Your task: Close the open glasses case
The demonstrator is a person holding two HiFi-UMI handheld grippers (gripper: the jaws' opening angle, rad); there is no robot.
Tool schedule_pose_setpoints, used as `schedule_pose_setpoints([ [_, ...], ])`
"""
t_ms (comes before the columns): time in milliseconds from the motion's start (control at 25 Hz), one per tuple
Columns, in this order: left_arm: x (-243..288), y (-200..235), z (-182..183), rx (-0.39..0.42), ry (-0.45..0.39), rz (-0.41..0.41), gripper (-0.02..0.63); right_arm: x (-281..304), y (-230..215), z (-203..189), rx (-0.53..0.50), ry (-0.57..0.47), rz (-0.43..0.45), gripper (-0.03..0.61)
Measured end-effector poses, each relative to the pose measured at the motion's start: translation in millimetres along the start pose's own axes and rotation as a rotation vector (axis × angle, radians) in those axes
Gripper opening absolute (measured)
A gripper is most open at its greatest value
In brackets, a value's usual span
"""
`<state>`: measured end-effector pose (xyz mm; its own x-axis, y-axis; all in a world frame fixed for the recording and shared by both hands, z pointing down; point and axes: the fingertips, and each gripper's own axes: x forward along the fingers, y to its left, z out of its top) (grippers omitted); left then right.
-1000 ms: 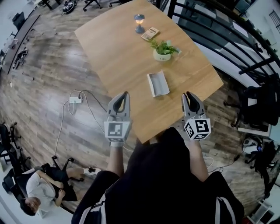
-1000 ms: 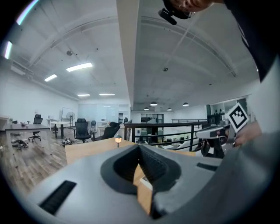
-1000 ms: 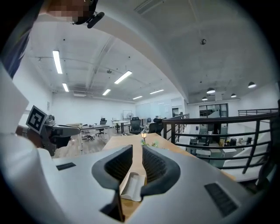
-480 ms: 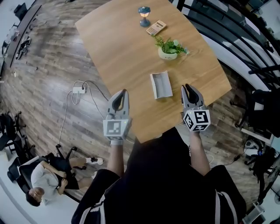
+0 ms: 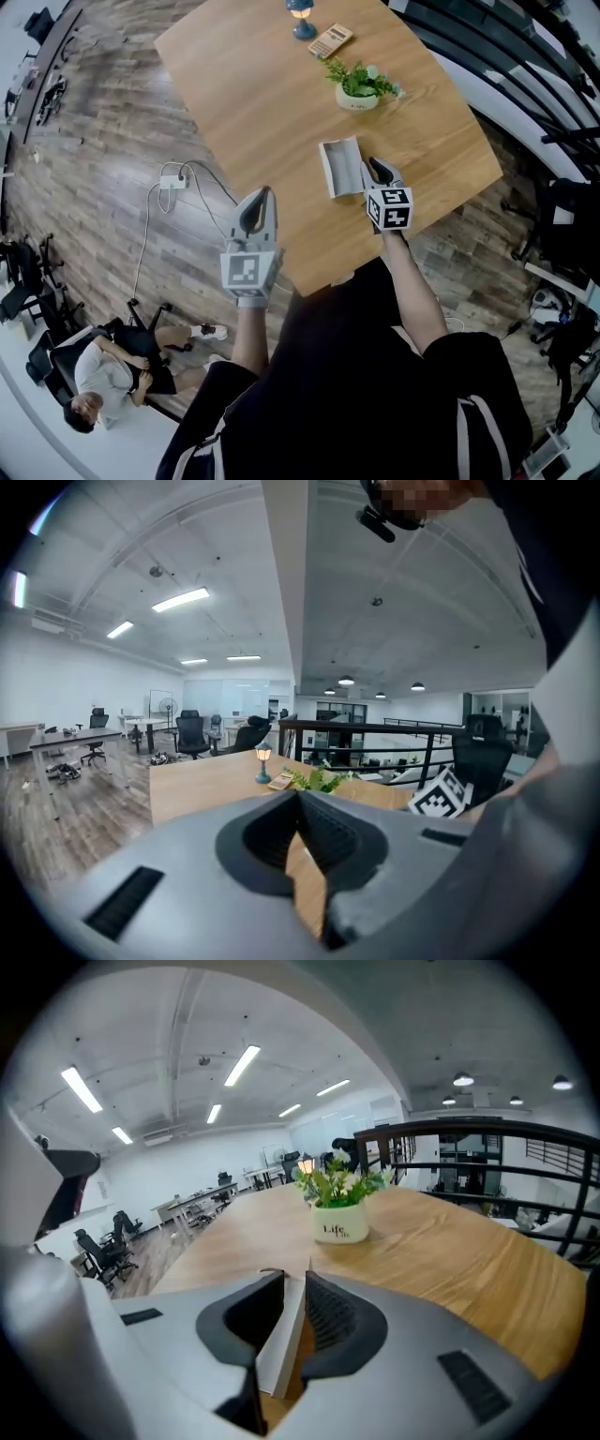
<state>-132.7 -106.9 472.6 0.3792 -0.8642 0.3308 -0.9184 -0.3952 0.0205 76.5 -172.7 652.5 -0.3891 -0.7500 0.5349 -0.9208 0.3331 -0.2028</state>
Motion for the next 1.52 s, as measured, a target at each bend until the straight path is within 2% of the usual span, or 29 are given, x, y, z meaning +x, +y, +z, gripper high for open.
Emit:
schedule_pose_setpoints([
  [360, -15, 11, -9, 0.011, -0.016, 0.025, 0.0, 35, -10, -55, 0.051, 0.157, -0.017, 0.087],
  [600, -8, 5, -1, -0.015, -0.004, 0.021, 0.0, 36, -11, -58, 0.054, 0.166, -0.028, 0.087],
  [800, -1, 4, -3, -0.005, -0.008, 0.0, -0.002, 36, -8, -54, -0.022, 0.171, -0.063, 0.032],
  [920, 3, 3, -2, -0.01, 0.0, 0.002, -0.001, 37, -6, -49, -0.168, 0.197, -0.125, 0.021],
  [1000, 4, 4, -3, -0.014, 0.004, 0.003, 0.0, 36, -3, -45, -0.339, 0.23, -0.182, 0.02],
  [1080, 5, 4, -3, -0.012, 0.007, 0.002, 0.0, 33, 1, -41, -0.565, 0.268, -0.258, 0.018],
  [1160, 6, 4, -3, -0.002, 0.007, -0.005, 0.0, 31, 6, -40, -0.839, 0.299, -0.332, 0.019],
  [1240, 8, 4, -3, -0.002, 0.008, -0.008, -0.001, 30, 17, -45, -1.085, 0.309, -0.363, 0.021],
  [1280, 9, 3, -3, -0.009, 0.01, -0.005, -0.001, 30, 22, -49, -1.159, 0.306, -0.362, 0.021],
  [1360, 10, 3, -4, -0.01, 0.011, -0.008, -0.001, 29, 30, -54, -1.205, 0.3, -0.351, 0.028],
  [1520, 11, 1, -6, -0.009, 0.018, -0.016, 0.0, 30, 33, -59, -1.155, 0.323, -0.285, 0.054],
])
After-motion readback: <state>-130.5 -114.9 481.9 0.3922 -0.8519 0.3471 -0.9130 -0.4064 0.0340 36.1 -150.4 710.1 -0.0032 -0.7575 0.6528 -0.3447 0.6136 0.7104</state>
